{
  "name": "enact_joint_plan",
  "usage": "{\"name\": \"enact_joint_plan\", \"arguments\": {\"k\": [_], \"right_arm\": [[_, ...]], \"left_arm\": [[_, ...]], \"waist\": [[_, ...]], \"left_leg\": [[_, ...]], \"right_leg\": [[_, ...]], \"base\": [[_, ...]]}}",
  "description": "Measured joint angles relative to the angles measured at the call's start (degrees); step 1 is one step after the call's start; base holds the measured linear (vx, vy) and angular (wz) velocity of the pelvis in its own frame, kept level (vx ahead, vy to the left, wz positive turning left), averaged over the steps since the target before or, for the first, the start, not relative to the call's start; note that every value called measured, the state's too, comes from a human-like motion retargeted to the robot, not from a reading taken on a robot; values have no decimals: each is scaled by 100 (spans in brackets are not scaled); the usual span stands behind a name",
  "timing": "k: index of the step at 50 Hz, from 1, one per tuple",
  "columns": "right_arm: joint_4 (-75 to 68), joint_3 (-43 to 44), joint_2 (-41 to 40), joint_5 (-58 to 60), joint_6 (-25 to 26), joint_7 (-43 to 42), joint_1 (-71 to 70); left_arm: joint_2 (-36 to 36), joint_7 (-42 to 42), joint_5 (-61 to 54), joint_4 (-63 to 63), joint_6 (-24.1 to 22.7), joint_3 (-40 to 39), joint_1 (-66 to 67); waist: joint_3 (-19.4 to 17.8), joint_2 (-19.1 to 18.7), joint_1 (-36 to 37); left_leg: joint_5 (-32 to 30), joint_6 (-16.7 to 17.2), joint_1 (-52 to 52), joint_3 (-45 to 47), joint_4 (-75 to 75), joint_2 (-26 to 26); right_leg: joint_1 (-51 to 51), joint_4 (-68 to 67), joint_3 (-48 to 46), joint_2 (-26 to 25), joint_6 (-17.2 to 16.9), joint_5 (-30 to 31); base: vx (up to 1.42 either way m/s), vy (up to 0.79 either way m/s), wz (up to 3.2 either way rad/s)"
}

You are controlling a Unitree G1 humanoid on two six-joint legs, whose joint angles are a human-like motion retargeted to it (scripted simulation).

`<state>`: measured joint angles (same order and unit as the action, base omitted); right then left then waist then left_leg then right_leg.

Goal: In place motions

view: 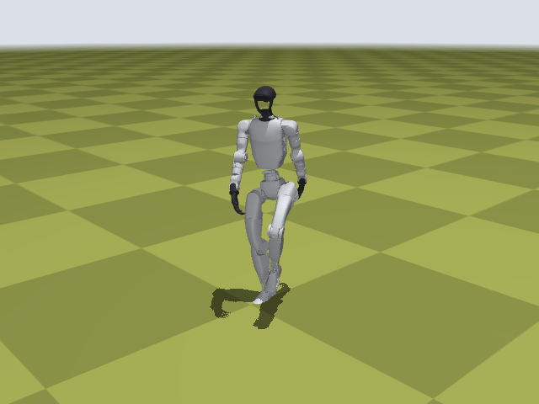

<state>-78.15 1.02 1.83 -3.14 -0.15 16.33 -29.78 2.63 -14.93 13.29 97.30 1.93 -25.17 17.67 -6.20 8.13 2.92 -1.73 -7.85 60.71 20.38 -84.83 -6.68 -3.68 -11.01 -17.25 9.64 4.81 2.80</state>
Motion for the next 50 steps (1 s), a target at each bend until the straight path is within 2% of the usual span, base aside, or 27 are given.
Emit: {"name": "enact_joint_plan", "arguments": {"k": [5, 10, 15, 17, 22, 23, 25, 27, 28, 30, 32, 33, 35, 38, 40, 44, 47, 50], "right_arm": [[705, 13, 54, 411, -182, 120, -728], [943, -9, 71, 632, -268, -46, -1034], [1012, -66, -169, 620, -224, 94, -749], [1149, -264, -255, 500, -300, 236, -445], [1102, -664, -293, 821, -366, 191, 325], [1065, -715, -272, 924, -356, 182, 511], [998, -788, -175, 1114, -335, 153, 954], [956, -766, 20, 1306, -383, 87, 1524], [902, -718, 120, 1379, -400, 37, 1788], [728, -500, 279, 1536, -366, -72, 2206], [431, -281, 385, 1577, -249, -180, 2509], [233, -174, 441, 1599, -198, -221, 2682], [-294, 31, 604, 1712, -40, -196, 2984], [-1312, 170, 797, 1913, 470, -158, 3242], [-1925, 334, 962, 1926, 755, -181, 3529], [-1925, 549, 1094, 1764, 1364, -301, 4599], [-1925, 806, 1109, 1551, 1361, -540, 5104], [-1925, 1057, 1140, 1466, 1278, -609, 5241]], "left_arm": [[96, 202, 857, 11, 393, 345, 453], [228, 105, 931, 11, 387, 264, 360], [242, 245, 523, 10, 278, 36, 290], [356, 285, 212, 10, 370, -63, 103], [544, 547, -28, 11, 318, 10, -303], [594, 628, -63, 10, 308, 67, -417], [684, 764, -107, 10, 298, 237, -736], [725, 820, -92, -3, 297, 410, -1221], [755, 789, -92, -43, 294, 500, -1502], [809, 643, -207, -338, 313, 686, -2144], [732, 581, -388, -919, 196, 774, -2720], [685, 550, -527, -1233, 80, 870, -2961], [749, 479, -761, -1741, -84, 1172, -3521], [913, 841, -453, -2516, -249, 1219, -4169], [996, 1049, -455, -3029, -484, 1418, -4453], [999, 1121, -889, -3862, -891, 1543, -4821], [813, 985, -1195, -4209, -1030, 1516, -4959], [729, 923, -1475, -4350, -1044, 1497, -4953]], "waist": [[-72, 226, 423], [4, 190, 449], [705, 30, -14], [918, -182, -535], [1512, -630, -1299], [1619, -749, -1430], [1796, -990, -1754], [1873, -1129, -1961], [1884, -1185, -2065], [1677, -1260, -1998], [1322, -1286, -2113], [1176, -1318, -2302], [925, -1399, -2600], [399, -1589, -3387], [222, -1736, -3833], [78, -1959, -4264], [96, -1934, -4248], [173, -1753, -4092]], "left_leg": [[218, -55, 501, 423, 148, 170], [188, -23, -210, 252, 547, 311], [90, 106, -1717, 118, 1629, 335], [-9, 223, -2389, -277, 2325, 476], [-76, 699, -4393, -841, 5147, 784], [205, 857, -4796, -956, 5821, 803], [1069, 797, -5549, -766, 6982, 735], [1271, 590, -5800, -1006, 7619, 813], [1224, 616, -5783, -1180, 7751, 804], [1087, 696, -5659, -1356, 7830, 648], [1034, 662, -5727, -1440, 7952, 621], [989, 623, -5774, -1616, 8007, 657], [911, 500, -5801, -1805, 8021, 732], [801, 375, -5761, -2242, 7911, 644], [723, 331, -5675, -2605, 7888, 552], [757, 282, -5482, -2688, 7809, 176], [812, 219, -5478, -2727, 7767, 118], [842, 231, -5600, -2643, 7809, 212]], "right_leg": [[-101, -216, 137, 199, 135, -79], [-22, -82, 85, 165, 45, -76], [15, 305, -68, 62, -206, -40], [149, 394, -450, -126, -286, -112], [207, 475, -786, -448, -482, -283], [200, 460, -886, -561, -487, -338], [191, 354, -1261, -733, -478, -499], [116, -22, -1609, -746, -387, -574], [-8, -340, -1762, -731, -322, -447], [-721, -1957, -1727, -375, -281, 320], [-1741, -3946, -1384, 200, -301, 997], [-2219, -4832, -1236, 384, -201, 866], [-3010, -6532, -1256, 1155, 107, 479], [-4085, -8085, -975, 1724, 89, 86], [-4786, -8655, -897, 1914, -14, -71], [-5847, -8811, -946, 1806, -114, -59], [-5949, -8568, -1030, 1753, -95, -56], [-5660, -8254, -866, 1569, -125, -23]], "base": [[11, 5, -24], [4, -3, 13], [21, -8, 47], [23, -18, 104], [33, -21, 58], [38, -24, 61], [37, -26, 96], [29, -28, 105], [9, -28, 79], [-11, -27, 27], [-20, -25, 69], [-11, -19, 115], [-3, -14, 108], [-10, -1, 124], [-2, -12, 136], [-3, -21, 65], [0, -16, -13], [-2, -6, -65]]}}
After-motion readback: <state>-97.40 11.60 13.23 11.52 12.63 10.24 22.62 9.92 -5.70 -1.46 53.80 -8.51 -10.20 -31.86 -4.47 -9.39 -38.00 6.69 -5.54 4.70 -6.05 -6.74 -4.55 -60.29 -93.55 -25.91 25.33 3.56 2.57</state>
